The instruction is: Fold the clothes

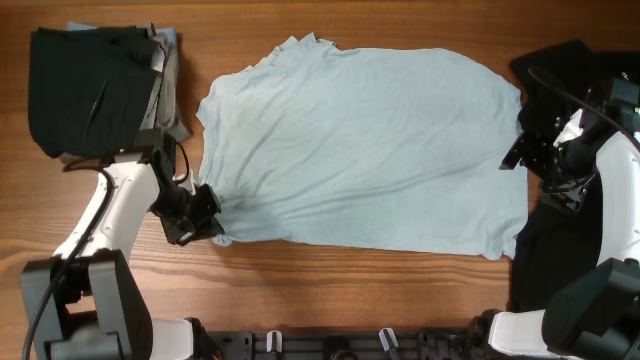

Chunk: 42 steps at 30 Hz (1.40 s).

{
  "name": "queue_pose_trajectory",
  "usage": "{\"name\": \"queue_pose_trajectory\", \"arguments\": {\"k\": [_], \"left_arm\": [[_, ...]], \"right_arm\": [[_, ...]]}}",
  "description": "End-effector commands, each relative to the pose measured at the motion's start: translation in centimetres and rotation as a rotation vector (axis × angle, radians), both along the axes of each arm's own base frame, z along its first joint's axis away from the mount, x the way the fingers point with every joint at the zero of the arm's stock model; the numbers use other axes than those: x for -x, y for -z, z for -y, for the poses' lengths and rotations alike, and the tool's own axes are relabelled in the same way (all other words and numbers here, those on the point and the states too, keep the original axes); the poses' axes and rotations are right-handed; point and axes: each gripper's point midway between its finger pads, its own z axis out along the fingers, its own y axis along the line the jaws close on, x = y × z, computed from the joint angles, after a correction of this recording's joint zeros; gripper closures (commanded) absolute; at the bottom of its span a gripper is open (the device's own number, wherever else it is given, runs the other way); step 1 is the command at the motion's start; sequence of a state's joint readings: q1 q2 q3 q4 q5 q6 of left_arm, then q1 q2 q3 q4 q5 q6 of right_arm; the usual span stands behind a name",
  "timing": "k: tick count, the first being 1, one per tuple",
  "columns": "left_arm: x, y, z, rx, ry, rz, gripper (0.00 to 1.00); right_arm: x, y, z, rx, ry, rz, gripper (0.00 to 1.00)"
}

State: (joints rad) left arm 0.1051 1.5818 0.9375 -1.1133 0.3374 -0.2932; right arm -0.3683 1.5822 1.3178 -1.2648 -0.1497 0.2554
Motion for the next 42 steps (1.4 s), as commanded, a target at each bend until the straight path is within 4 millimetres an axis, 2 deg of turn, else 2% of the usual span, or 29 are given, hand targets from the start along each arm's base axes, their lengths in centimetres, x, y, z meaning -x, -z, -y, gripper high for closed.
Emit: {"name": "queue_pose_trajectory", "arguments": {"k": [1,6,8,17,19,20,21,25,27,30,33,37,40,42], "left_arm": [[-1.2,-0.4,-0.6,-0.023,0.021,0.064,0.96],[-3.5,-0.7,0.5,0.047,-0.007,0.16,0.96],[-3.7,-0.7,0.7,0.052,-0.017,0.164,0.96],[-0.4,-0.8,1.7,0.042,0.039,0.032,0.96],[0.3,-0.7,1.5,0.008,0.058,0.006,0.8],[0.0,-0.6,1.6,0.003,0.068,0.018,0.52],[-0.2,-0.7,1.9,0.017,0.076,0.03,0.49],[-0.2,-0.8,2.7,0.039,0.128,0.047,0.48],[-0.1,-0.7,2.8,0.032,0.152,0.053,0.53],[-0.3,-0.5,2.4,0.003,0.161,0.061,0.57],[-0.6,-0.4,2.4,0.0,0.161,0.071,0.55],[-0.8,-0.3,2.2,-0.014,0.163,0.081,0.48],[-1.4,-0.3,2.2,-0.015,0.163,0.105,0.46],[-1.6,-0.3,2.2,-0.016,0.163,0.116,0.45]], "right_arm": [[-0.1,-0.1,0.0,-0.003,-0.018,0.012,0.05],[-0.2,-0.1,0.0,-0.003,-0.018,0.014,0.05],[-0.2,-0.1,0.0,-0.003,-0.018,0.013,0.05],[-0.2,-0.1,0.0,-0.002,-0.02,0.015,0.02],[-0.3,-0.1,0.0,-0.001,-0.017,0.019,0.02],[-0.3,-0.1,0.1,0.0,-0.017,0.019,0.02],[-0.2,0.0,0.0,-0.002,-0.017,0.015,0.01],[0.3,0.1,0.1,0.002,-0.007,-0.007,0.0],[0.8,0.7,0.7,0.026,0.032,-0.031,0.0],[2.2,2.7,1.6,0.021,0.09,-0.072,0.01],[4.0,4.6,2.5,0.0,0.155,-0.109,0.03],[5.8,6.0,3.5,-0.029,0.23,-0.135,0.1],[5.4,6.9,2.9,-0.085,0.244,-0.098,0.14],[5.1,7.7,1.3,-0.154,0.235,-0.071,0.16]]}}
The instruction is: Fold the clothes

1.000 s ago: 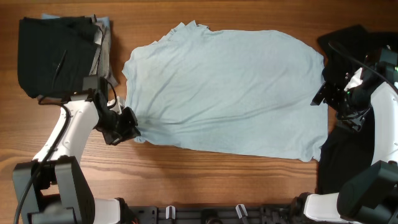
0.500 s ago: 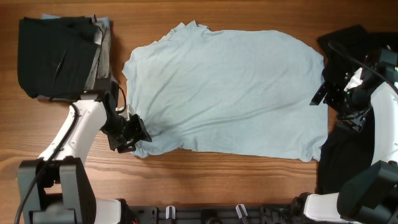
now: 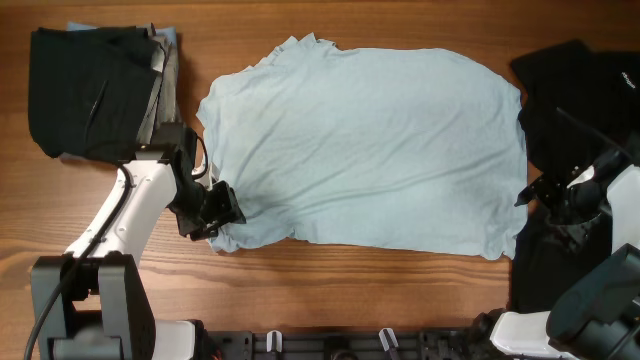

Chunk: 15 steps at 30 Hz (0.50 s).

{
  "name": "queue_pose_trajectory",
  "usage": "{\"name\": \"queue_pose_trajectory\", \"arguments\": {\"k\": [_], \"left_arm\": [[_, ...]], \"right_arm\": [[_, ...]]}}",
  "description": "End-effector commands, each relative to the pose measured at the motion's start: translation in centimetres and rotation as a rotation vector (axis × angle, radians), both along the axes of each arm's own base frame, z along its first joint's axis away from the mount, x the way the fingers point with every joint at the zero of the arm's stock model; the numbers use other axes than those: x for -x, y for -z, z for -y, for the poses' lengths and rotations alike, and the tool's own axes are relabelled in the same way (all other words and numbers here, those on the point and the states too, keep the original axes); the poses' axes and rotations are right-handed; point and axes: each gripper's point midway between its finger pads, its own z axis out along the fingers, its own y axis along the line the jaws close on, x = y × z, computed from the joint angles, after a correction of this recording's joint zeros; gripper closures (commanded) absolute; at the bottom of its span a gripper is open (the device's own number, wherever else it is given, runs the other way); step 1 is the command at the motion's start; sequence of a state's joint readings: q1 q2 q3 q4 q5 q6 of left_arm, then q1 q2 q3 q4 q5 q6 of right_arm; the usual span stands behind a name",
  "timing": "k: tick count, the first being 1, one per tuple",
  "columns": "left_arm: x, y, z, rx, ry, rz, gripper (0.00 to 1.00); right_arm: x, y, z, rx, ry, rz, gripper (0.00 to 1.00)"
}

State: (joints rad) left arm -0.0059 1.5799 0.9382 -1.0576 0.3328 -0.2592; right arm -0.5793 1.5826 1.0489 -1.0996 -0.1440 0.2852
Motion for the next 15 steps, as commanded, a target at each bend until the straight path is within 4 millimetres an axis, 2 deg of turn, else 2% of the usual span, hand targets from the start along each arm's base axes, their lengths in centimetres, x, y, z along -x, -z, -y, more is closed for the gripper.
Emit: {"name": "queue_pose_trajectory", "arguments": {"k": [1,3,5,7,8,15], "left_arm": [[-0.9,-0.4,-0.1,-0.01,0.019,0.05,0.45],[-0.9,-0.4,-0.1,-0.01,0.019,0.049,0.44],[-0.8,-0.4,-0.1,-0.01,0.019,0.048,0.44],[-0.8,-0.4,-0.1,-0.01,0.019,0.045,0.44],[-0.8,-0.4,-0.1,-0.01,0.019,0.045,0.45],[-0.8,-0.4,-0.1,-0.01,0.019,0.045,0.44]], "right_arm": [[-0.1,1.4,-2.7,-0.117,-0.001,0.044,0.17],[0.4,2.6,-2.9,-0.111,0.002,0.035,0.24],[1.8,4.1,-1.8,-0.047,0.115,-0.026,0.46],[2.2,4.5,-1.0,-0.024,0.174,-0.036,0.89],[2.2,4.5,-0.8,-0.024,0.194,-0.034,0.95],[3.6,4.9,0.2,0.001,0.25,-0.071,0.96]]}}
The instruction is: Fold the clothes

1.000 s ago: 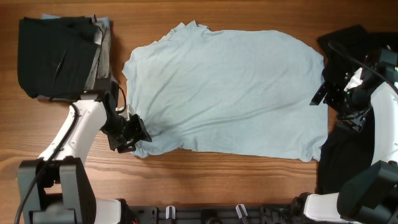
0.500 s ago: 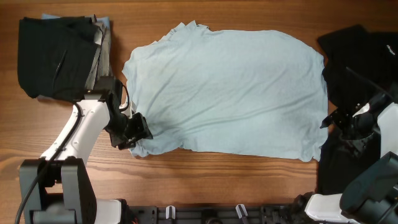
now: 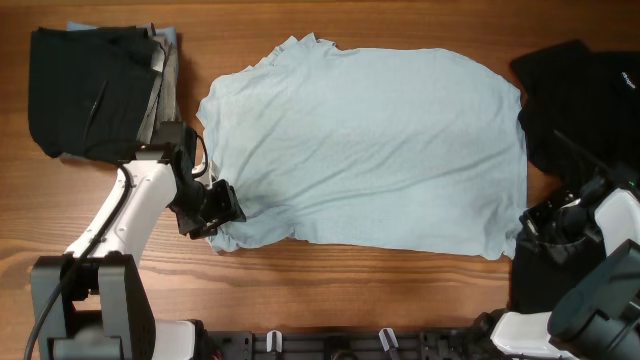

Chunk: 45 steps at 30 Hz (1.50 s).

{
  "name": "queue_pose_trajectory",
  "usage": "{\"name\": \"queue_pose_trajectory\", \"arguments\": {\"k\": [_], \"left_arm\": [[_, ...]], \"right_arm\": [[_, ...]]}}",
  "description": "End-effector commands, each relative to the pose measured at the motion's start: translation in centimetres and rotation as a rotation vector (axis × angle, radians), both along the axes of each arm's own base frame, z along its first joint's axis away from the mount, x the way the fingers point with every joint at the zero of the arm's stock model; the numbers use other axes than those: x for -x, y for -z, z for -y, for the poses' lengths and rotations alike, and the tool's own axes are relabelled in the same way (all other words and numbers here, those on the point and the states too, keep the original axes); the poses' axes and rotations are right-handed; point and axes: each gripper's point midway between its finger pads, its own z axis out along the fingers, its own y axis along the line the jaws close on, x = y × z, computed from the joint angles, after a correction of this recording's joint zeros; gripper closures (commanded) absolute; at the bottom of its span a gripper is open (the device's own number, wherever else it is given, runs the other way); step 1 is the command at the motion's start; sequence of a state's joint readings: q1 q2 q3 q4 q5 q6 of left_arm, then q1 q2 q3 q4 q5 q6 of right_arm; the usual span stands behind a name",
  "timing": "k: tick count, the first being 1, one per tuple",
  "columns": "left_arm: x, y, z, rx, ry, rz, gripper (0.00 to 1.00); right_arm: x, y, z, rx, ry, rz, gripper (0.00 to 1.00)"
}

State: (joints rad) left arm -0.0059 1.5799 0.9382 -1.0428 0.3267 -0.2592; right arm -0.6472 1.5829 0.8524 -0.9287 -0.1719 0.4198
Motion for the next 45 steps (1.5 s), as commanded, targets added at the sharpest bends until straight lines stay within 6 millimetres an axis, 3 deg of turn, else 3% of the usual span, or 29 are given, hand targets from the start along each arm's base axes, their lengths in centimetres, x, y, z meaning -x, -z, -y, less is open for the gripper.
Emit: {"name": "queue_pose_trajectory", "arguments": {"k": [1,8,16,22,25,29,33,40,43,45], "left_arm": [[-0.4,-0.5,0.0,-0.004,0.018,0.03,0.44],[-0.4,-0.5,0.0,-0.004,0.018,0.028,0.44],[-0.3,-0.5,0.0,-0.004,0.019,0.024,0.45],[-0.3,-0.5,0.0,-0.004,0.018,0.023,0.44],[-0.3,-0.5,-0.1,-0.005,0.019,0.023,0.44],[-0.4,-0.5,-0.1,-0.005,0.019,0.027,0.43],[-0.4,-0.5,-0.1,-0.005,0.019,0.028,0.43],[-0.4,-0.5,0.0,-0.004,0.018,0.03,0.43],[-0.3,-0.5,0.0,-0.004,0.018,0.026,0.43],[-0.3,-0.5,0.0,-0.004,0.018,0.026,0.44]], "right_arm": [[1.4,0.7,0.9,0.059,0.068,-0.068,0.96],[2.3,1.5,2.7,0.173,0.126,-0.114,0.95],[2.6,1.3,6.6,0.336,0.253,-0.124,0.95],[2.4,0.6,8.3,0.308,0.313,-0.069,0.95],[1.1,-0.8,8.3,0.244,0.289,-0.003,0.96],[-3.4,-3.6,5.0,0.064,0.036,0.263,0.88],[-1.8,-2.6,4.6,0.098,0.06,0.151,0.88],[-0.2,2.0,4.0,0.118,0.197,0.096,0.96],[1.2,2.8,5.4,0.209,0.281,0.031,0.96],[2.9,2.6,7.9,0.349,0.333,-0.047,0.96]]}}
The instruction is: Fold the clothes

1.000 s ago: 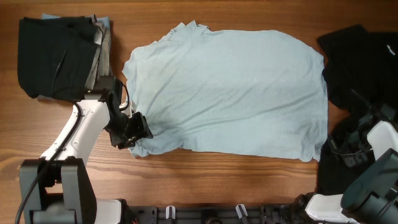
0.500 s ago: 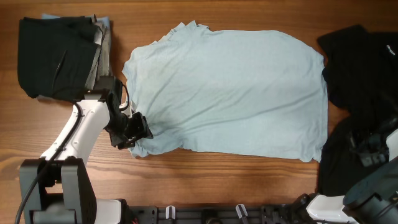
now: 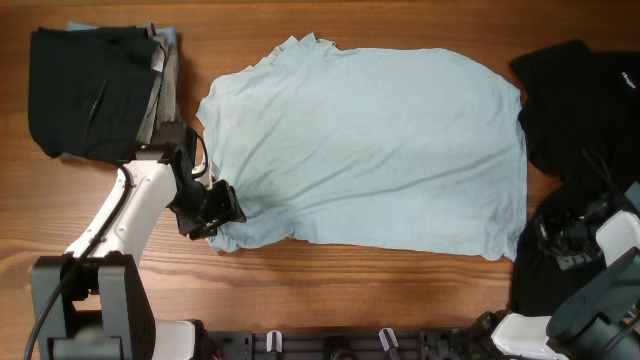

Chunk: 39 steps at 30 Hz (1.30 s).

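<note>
A light blue T-shirt (image 3: pixel 365 145) lies spread flat across the middle of the wooden table, its neckline at the far left. My left gripper (image 3: pixel 222 214) sits on the shirt's near-left corner, shut on the fabric, which is bunched up under it. My right gripper (image 3: pixel 538 240) hovers low beside the shirt's near-right corner, over a black garment. The overhead view does not show how far apart its fingers are.
A stack of folded clothes topped by a black piece (image 3: pixel 90 90) occupies the far-left corner. A loose black garment (image 3: pixel 580 100) covers the right edge of the table and runs down under my right arm. Bare wood (image 3: pixel 350 285) shows along the near edge.
My right gripper has shifted a little nearer and to the right beside the shirt's near-right corner. The left gripper and the shirt have not moved.
At first my left gripper was at the shirt's near-left corner and my right gripper at the middle of its right edge. Then the left had moved inward with the corner bunched, while the right stood lower along that edge, reaching the near-right corner and staying there.
</note>
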{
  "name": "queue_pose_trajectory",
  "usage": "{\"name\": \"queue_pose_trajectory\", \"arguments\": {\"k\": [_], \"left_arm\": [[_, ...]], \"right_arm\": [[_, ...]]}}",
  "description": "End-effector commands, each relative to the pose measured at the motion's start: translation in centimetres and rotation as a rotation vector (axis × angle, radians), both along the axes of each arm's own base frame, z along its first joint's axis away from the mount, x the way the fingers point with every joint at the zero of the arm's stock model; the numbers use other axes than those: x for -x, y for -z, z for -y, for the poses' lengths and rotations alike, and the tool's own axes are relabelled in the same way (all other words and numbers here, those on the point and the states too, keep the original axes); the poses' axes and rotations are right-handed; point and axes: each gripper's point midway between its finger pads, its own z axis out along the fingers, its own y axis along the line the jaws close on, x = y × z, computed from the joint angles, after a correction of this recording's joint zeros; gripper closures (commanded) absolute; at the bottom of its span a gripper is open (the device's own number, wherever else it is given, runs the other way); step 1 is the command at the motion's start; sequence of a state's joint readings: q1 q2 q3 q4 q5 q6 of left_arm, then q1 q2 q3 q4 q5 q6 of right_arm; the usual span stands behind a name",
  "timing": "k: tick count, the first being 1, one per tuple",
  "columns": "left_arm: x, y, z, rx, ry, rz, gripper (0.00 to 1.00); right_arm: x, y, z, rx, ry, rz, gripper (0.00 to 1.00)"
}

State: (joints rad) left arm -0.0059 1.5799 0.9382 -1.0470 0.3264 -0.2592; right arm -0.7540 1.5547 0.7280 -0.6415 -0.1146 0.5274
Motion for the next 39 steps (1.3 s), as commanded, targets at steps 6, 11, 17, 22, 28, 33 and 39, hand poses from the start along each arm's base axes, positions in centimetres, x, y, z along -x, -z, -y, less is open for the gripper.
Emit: {"name": "queue_pose_trajectory", "arguments": {"k": [6,11,17,22,28,33,39], "left_arm": [[-0.3,-0.5,0.0,-0.004,0.019,0.026,0.44],[-0.5,-0.5,0.0,-0.004,0.019,0.033,0.43],[-0.4,-0.5,0.0,-0.004,0.019,0.031,0.42],[-0.3,-0.5,0.0,-0.004,0.019,0.026,0.41],[-0.4,-0.5,0.0,-0.004,0.019,0.03,0.41],[-0.4,-0.5,0.0,-0.004,0.019,0.031,0.4],[-0.5,-0.5,0.0,-0.003,0.019,0.032,0.39]], "right_arm": [[5.5,-0.2,6.7,0.235,0.316,-0.185,0.96],[-0.3,-2.8,6.1,0.086,0.074,0.125,0.89],[-2.7,-7.0,2.8,0.011,-0.06,0.282,0.69],[-1.0,-7.6,0.1,-0.044,-0.094,0.22,0.56],[1.6,-4.6,-1.9,-0.085,-0.083,0.084,0.46],[1.5,-2.1,-3.6,-0.128,-0.107,0.144,0.41],[2.1,-0.5,-4.7,-0.142,-0.141,0.153,0.3]]}}
